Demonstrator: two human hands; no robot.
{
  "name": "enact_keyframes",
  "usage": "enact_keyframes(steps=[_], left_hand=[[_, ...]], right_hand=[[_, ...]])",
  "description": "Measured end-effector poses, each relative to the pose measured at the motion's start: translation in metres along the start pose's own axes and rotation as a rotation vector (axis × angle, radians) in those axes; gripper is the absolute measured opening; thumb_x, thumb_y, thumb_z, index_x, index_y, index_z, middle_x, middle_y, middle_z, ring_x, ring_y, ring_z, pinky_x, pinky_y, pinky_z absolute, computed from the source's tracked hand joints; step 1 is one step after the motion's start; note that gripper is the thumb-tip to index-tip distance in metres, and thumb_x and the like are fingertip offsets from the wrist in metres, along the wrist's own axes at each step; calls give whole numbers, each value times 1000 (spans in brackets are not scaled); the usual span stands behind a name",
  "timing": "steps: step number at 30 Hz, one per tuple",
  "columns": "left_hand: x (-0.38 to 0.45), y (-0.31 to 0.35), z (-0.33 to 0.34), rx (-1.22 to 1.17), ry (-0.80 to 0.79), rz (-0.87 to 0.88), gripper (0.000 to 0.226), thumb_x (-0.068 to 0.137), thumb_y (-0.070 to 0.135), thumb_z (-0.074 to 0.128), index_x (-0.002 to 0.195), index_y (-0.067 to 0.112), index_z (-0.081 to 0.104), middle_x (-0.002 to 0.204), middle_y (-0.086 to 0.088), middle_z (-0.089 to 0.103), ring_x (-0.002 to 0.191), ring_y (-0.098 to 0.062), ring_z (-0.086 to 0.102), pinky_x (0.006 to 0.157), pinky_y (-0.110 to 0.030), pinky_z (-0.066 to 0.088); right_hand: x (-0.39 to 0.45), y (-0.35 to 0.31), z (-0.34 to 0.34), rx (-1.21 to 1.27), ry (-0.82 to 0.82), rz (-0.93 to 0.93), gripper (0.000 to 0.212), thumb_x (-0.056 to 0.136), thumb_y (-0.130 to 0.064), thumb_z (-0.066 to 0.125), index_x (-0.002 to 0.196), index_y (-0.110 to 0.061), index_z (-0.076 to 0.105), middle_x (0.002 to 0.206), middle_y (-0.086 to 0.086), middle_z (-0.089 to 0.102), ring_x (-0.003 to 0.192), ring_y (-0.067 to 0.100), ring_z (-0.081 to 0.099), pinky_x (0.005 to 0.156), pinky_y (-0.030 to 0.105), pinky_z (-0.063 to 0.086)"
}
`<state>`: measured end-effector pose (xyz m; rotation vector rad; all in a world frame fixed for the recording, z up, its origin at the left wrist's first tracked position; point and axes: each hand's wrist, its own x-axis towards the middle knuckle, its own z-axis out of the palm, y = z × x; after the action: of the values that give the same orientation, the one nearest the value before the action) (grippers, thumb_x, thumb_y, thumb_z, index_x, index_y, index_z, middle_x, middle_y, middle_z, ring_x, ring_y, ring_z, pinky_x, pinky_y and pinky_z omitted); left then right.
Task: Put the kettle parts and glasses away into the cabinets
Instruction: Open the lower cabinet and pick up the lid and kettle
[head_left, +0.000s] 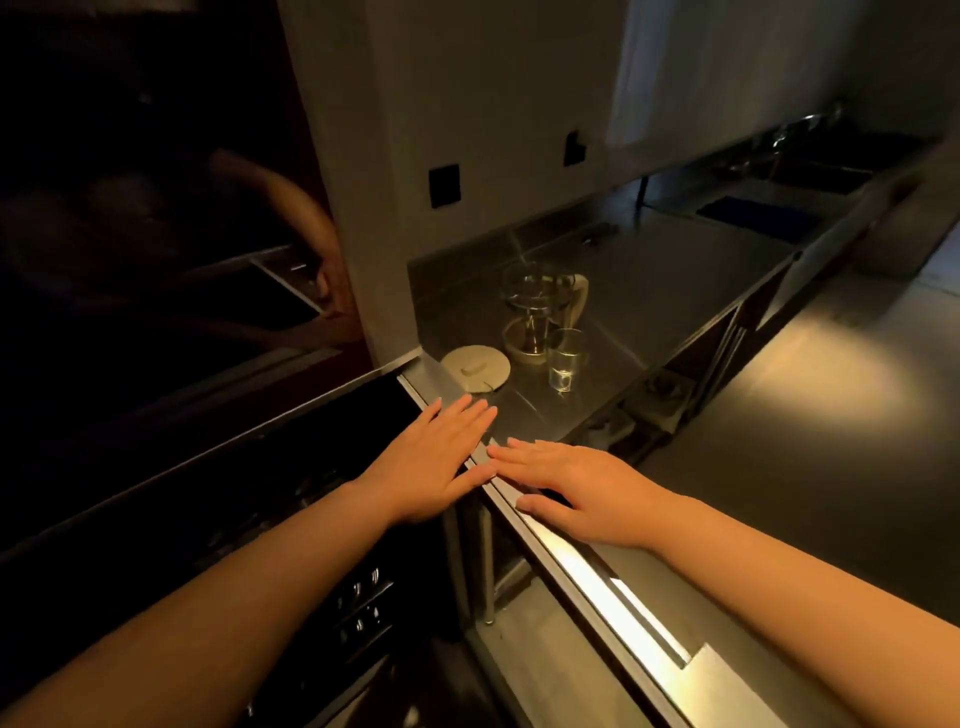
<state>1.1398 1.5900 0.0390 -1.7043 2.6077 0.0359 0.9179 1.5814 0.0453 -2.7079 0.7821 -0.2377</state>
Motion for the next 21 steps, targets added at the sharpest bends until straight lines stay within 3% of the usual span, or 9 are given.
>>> enact_keyframes(steps=[4, 11, 21], left_hand=[[12, -17, -3, 9, -40, 114, 85, 79, 70, -1, 150, 24, -5, 159, 6, -6, 144, -8, -12, 115, -31, -9], [23, -27, -3, -39, -28, 225, 87, 78, 70, 2, 151, 24, 4, 160, 5, 3, 146, -11, -7, 114, -29, -9], [48, -41, -14, -98, -108, 330, 79, 84, 69, 18, 151, 29, 11, 159, 10, 8, 145, -5, -3, 112, -24, -8]], right_hand=[[11, -5, 5, -30, 34, 99, 48, 98, -40, 39, 144, -35, 29, 150, -21, 25, 137, -8, 14, 112, 18, 15], [11, -15, 9, 21, 59, 236, 45, 99, -38, 38, 143, -40, 30, 147, -28, 26, 132, -14, 19, 107, 17, 26], [29, 8, 5, 52, 111, 222, 43, 96, -43, 43, 139, -42, 36, 142, -30, 33, 128, -11, 34, 101, 17, 37]])
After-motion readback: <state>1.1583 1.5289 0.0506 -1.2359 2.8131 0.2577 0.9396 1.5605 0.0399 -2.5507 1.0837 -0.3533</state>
